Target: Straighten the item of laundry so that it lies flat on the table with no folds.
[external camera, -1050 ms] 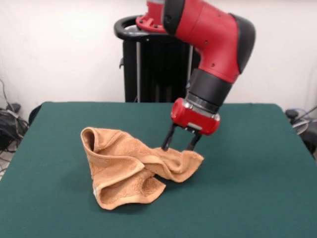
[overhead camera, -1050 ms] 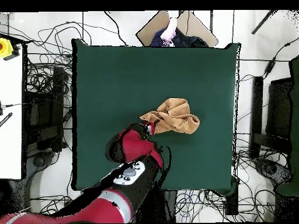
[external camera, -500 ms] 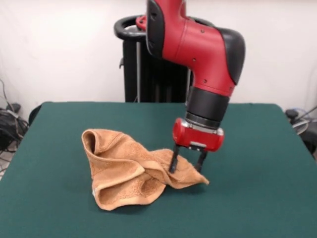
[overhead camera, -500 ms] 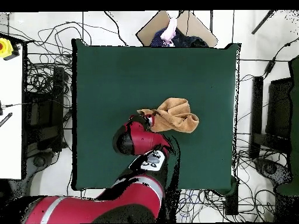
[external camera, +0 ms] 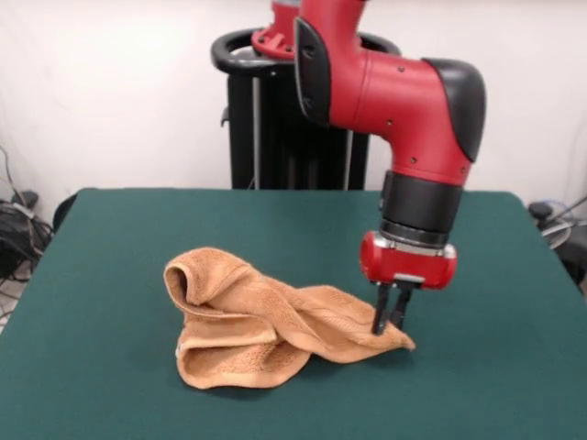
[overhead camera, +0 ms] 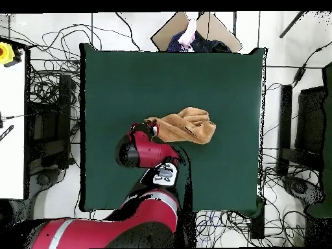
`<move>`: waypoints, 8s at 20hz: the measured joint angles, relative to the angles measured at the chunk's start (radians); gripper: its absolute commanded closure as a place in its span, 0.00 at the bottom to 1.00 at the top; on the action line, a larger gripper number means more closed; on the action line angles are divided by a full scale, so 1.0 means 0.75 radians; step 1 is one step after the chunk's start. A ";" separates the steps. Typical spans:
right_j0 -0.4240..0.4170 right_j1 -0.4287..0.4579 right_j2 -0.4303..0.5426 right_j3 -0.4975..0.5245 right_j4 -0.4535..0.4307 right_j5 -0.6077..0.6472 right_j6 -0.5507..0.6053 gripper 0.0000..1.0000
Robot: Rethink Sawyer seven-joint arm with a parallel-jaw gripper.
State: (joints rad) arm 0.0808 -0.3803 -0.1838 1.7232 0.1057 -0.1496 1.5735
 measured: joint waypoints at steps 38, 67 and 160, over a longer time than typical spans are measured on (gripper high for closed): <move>-0.312 -1.071 -0.143 0.597 -0.250 0.612 0.000 1.00; -0.048 -1.310 -0.176 0.420 -0.165 1.372 0.000 1.00; 0.153 -0.559 0.087 0.832 0.168 0.011 0.367 1.00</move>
State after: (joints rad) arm 0.1956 -0.7998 -0.1185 2.3475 0.2314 -0.1415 1.8489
